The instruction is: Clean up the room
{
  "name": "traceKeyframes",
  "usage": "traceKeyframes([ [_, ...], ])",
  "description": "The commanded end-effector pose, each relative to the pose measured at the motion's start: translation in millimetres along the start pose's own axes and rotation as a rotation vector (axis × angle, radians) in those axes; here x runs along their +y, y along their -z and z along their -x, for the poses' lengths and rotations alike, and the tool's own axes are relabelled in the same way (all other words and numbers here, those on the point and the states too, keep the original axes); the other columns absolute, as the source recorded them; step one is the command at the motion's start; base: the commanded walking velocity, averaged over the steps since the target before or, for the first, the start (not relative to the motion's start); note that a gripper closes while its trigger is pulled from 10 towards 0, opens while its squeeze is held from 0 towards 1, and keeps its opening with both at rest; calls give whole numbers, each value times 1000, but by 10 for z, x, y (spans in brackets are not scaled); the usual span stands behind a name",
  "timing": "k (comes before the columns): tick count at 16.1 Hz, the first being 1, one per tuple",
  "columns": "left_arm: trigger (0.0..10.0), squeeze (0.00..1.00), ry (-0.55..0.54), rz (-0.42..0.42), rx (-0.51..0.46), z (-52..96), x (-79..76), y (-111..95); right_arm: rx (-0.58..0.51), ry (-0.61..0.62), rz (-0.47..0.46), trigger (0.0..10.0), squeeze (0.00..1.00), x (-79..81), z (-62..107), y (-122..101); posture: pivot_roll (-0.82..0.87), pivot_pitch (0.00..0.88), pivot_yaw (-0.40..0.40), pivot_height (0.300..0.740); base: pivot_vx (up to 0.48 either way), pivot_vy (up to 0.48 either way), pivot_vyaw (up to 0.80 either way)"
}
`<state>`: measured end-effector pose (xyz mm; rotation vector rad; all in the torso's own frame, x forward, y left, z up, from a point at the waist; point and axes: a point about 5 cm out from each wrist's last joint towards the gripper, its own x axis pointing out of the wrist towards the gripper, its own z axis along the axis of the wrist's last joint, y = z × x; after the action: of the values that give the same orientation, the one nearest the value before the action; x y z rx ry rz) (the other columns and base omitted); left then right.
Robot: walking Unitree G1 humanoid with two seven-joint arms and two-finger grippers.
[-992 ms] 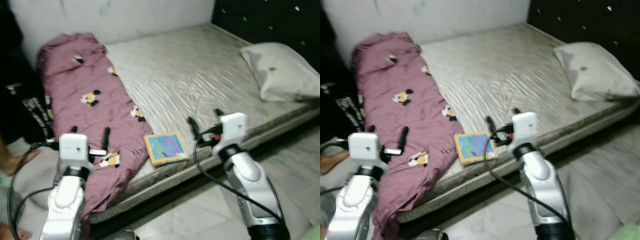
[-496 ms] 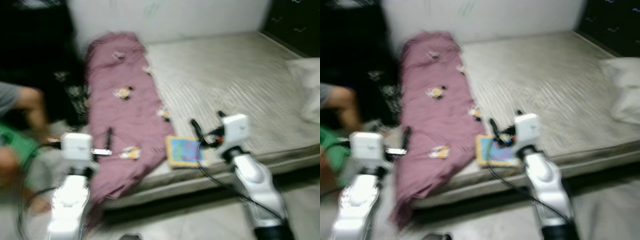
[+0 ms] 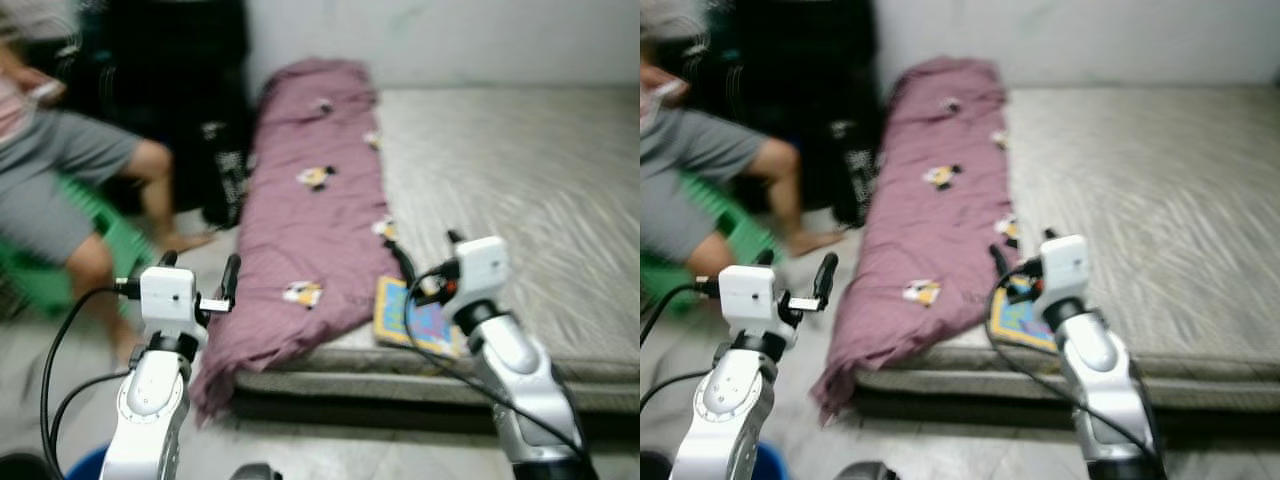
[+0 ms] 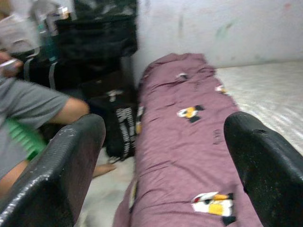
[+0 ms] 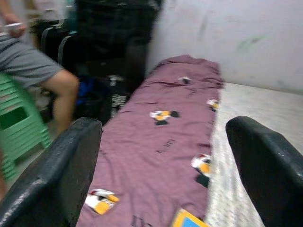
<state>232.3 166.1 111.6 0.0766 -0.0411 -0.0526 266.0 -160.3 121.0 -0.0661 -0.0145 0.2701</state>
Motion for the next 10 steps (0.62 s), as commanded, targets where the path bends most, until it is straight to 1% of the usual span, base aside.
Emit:
traceKeyframes([
  [1, 10000, 0, -14, -19, -1, -3, 71, -10, -19, -25, -10, 10000, 0, 75, -41, -36, -58, 0, 8, 740, 0, 0, 781],
  [3, 10000, 0, -9, -20, -7, -3, 67, -14, -23, 3, -37, 10000, 0, 57, -50, -31, -56, 0, 7, 740, 0, 0, 0],
  [5, 10000, 0, -7, -22, -10, 2, 63, -18, -24, 15, -38, 10000, 0, 38, -54, -30, -56, 0, 7, 740, 0, 0, 0],
  [10, 10000, 0, 1, -18, -21, 7, 55, -30, -20, 23, -40, 10000, 0, 27, -53, -24, -56, 0, 7, 740, 323, 0, 0],
])
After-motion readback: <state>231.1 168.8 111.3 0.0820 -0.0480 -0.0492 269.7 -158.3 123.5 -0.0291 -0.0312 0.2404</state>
